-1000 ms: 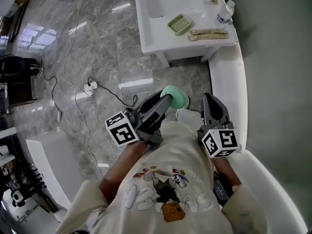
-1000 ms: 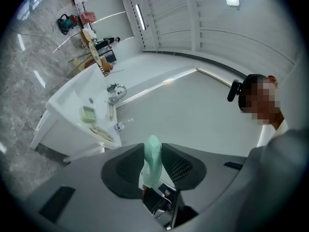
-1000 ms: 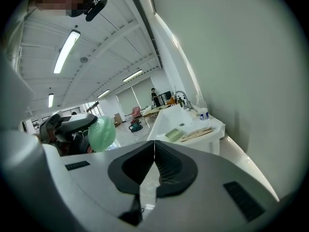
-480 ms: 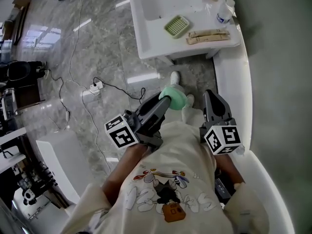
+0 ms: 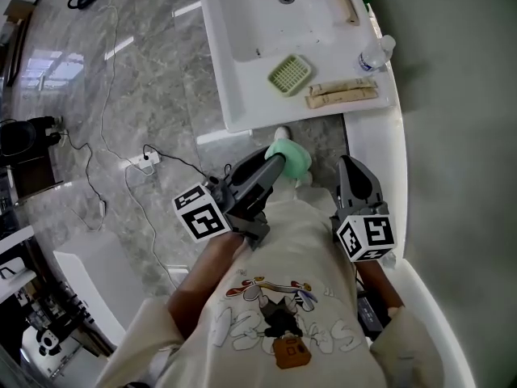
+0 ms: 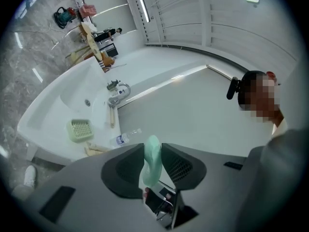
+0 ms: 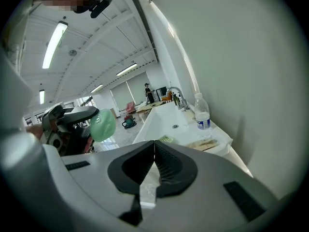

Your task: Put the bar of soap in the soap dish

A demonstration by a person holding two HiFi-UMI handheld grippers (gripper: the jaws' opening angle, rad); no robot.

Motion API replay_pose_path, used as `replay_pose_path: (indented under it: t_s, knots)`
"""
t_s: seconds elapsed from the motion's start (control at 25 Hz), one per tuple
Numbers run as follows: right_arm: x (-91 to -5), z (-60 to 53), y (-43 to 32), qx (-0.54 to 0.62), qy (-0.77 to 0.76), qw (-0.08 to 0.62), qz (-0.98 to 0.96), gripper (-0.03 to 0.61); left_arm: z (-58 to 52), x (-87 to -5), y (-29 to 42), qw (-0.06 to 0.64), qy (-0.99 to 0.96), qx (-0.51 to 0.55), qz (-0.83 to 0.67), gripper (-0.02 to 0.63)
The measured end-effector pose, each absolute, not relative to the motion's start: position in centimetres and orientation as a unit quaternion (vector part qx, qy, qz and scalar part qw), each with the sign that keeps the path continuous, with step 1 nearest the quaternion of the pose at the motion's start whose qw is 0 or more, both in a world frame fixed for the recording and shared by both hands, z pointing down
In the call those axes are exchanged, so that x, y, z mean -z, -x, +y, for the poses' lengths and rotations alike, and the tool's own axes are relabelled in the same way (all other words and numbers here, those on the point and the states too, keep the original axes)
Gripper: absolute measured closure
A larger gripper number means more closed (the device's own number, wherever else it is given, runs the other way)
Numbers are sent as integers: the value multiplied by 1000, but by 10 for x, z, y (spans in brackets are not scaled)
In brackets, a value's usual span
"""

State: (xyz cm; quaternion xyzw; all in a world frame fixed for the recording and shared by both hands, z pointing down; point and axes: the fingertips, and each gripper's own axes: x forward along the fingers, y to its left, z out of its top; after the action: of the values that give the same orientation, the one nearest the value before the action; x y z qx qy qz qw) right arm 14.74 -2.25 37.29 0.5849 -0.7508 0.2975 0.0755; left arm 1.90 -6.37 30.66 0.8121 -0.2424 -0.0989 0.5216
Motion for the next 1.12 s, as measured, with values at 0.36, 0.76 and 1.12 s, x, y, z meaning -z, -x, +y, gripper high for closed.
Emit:
replay_pose_path:
  t_s: [0.36, 0.76, 1.12]
  knots:
    - [-369, -106, -126, -279, -573, 90, -765, 571, -145, -319, -9, 528, -810, 99, -234, 488]
    - [-371, -162, -103, -282, -574, 98, -763, 571, -212, -338, 8, 550, -799, 104, -220, 488]
    - [-389, -174, -101, -340, -560, 99, -749, 571, -240, -358, 1, 560, -797, 79, -211, 488]
